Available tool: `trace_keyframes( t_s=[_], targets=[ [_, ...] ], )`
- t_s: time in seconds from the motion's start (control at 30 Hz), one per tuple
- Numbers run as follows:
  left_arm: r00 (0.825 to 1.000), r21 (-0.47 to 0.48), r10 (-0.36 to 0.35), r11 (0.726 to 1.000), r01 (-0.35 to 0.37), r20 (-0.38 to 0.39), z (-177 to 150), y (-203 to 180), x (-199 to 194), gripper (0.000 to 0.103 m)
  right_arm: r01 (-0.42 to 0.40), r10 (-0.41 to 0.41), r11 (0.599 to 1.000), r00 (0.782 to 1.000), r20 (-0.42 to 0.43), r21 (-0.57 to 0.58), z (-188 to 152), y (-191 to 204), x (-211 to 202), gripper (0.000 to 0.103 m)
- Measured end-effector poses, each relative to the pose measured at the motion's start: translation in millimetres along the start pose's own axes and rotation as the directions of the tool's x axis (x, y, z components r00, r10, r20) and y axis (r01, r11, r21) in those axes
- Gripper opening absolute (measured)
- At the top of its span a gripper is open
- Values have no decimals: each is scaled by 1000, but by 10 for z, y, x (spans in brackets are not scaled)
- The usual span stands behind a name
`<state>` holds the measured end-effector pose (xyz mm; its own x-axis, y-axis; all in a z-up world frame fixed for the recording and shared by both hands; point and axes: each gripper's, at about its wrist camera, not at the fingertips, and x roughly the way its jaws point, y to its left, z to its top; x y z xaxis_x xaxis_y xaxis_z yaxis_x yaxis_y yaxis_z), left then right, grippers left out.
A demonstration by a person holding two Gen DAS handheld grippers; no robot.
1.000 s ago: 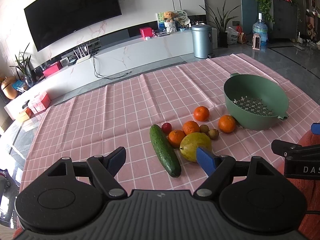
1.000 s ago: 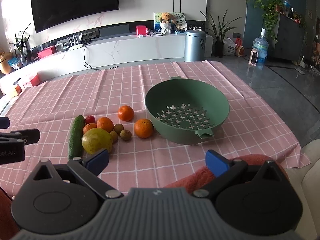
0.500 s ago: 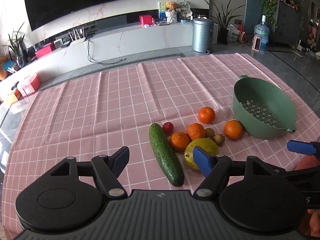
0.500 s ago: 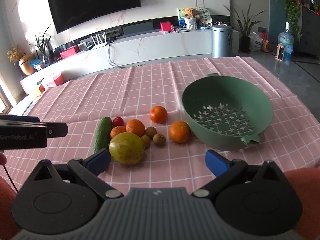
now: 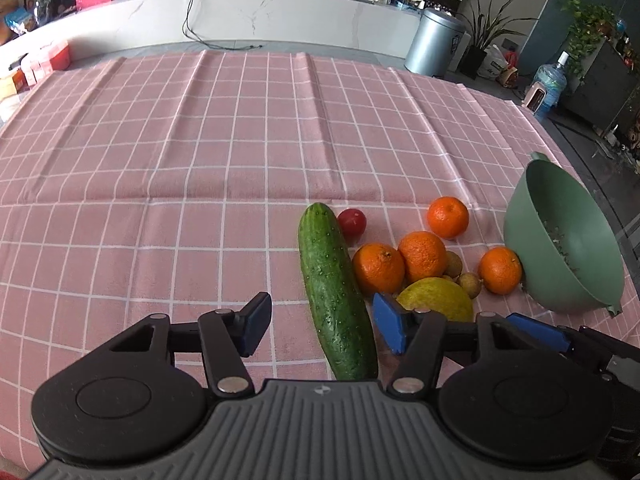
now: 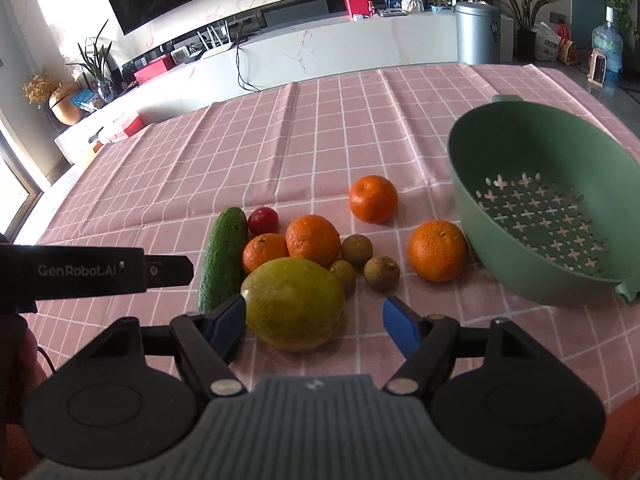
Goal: Organize fruits
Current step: 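Grasp the cucumber with the left tool while the right tool grasps the yellow pomelo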
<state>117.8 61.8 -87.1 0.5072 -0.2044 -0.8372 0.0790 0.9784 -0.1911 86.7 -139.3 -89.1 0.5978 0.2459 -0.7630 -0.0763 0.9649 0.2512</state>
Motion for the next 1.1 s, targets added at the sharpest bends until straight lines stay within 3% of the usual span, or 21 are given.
trace_keyframes(
  t_s=[0.27, 0.53, 0.83, 1.0, 1.1],
  targets=[
    [995, -106, -86, 991, 80, -52, 35, 126, 249, 65, -50, 53, 998, 996, -66, 38, 26, -8, 307, 74],
    [993, -128, -88, 989, 76, -84, 93, 137, 441, 61, -87, 93, 994, 992, -86, 71, 36, -16, 450, 73],
    [993, -67, -71, 996, 65, -95, 101, 62, 461, 44, -94, 101, 993, 989, -109, 64, 21, -36, 453, 66],
    [993, -27, -26, 999, 23, -112, 85, 75, 339, 42, -69, 73, 997, 989, -128, 34, -31, -58, 364, 66],
    [994, 15, 8, 1000, -7, -106, 98, 19, 378, 50, -59, 61, 998, 990, -129, 22, -59, -72, 339, 66]
  ],
)
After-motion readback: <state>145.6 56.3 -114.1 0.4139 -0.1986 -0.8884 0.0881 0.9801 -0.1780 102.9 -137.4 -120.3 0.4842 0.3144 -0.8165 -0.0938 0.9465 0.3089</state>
